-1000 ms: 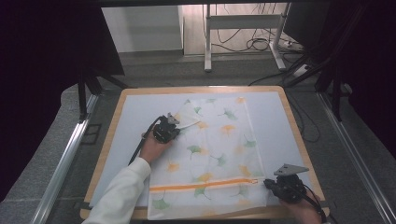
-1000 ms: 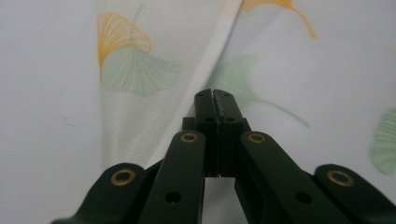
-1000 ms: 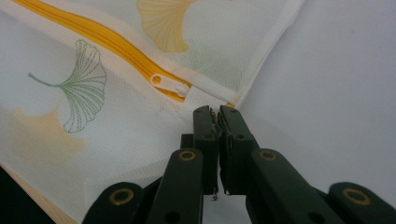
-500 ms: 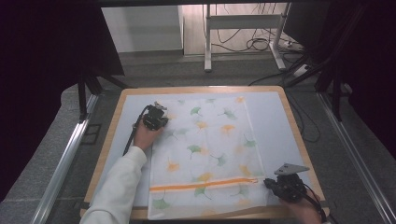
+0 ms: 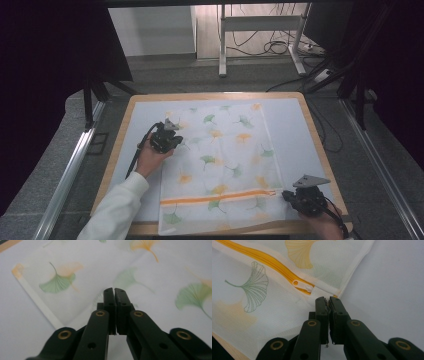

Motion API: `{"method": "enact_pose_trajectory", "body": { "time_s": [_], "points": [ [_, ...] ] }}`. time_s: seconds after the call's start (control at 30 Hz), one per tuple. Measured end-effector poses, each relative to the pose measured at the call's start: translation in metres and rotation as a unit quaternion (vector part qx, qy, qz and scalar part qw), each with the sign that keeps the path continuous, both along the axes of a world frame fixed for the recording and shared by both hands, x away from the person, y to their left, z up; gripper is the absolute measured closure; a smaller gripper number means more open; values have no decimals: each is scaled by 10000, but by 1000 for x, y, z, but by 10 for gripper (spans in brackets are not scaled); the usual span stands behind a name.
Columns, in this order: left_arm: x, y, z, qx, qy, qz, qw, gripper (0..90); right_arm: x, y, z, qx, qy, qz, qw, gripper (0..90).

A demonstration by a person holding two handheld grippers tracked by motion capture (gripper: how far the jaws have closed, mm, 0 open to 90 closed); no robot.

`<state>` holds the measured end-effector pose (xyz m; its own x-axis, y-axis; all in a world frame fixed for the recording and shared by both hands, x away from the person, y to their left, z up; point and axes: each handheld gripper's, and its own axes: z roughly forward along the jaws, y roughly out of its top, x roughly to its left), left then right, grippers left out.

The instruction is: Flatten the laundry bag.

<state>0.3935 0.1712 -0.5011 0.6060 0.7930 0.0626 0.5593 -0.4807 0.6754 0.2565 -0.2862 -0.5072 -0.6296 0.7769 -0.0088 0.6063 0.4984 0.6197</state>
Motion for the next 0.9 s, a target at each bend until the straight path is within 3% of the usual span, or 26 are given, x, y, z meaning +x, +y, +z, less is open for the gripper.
{"method": "enact_pose_trajectory", "body": {
  "time_s": [0.07,0.13,0.2,0.33,0.4,0.5,0.6,0.67,0.73,0.9],
  "points": [
    [-11,3,-3,16,80,7,10000,831,1,1,0,-8,-3,-4,10000,852],
    [-21,9,-5,-63,82,140,9998,724,1,1,0,-15,-7,-3,10000,849],
    [-29,14,-7,-110,119,323,9993,582,0,1,-1,-14,-30,-10,10000,844],
    [-43,28,-17,-201,192,808,9963,387,0,1,-1,-16,-27,-26,10000,838],
    [-45,32,-25,21,368,900,9953,314,1,1,-1,-25,-13,-12,10000,837],
    [-45,35,-31,-154,552,914,9942,304,0,1,-1,-31,-38,-21,10000,837],
    [-43,31,-33,-179,673,857,9939,296,0,1,-1,-26,-44,-16,10000,836],
    [-44,28,-34,-207,646,812,9944,308,0,1,-1,-26,-45,-9,10000,835],
    [-46,24,-32,-176,626,740,9951,401,0,0,-1,-18,-44,1,10000,835],
    [-44,22,-30,-132,678,719,9950,505,0,0,-1,-23,-63,24,10000,835]
  ]
}}
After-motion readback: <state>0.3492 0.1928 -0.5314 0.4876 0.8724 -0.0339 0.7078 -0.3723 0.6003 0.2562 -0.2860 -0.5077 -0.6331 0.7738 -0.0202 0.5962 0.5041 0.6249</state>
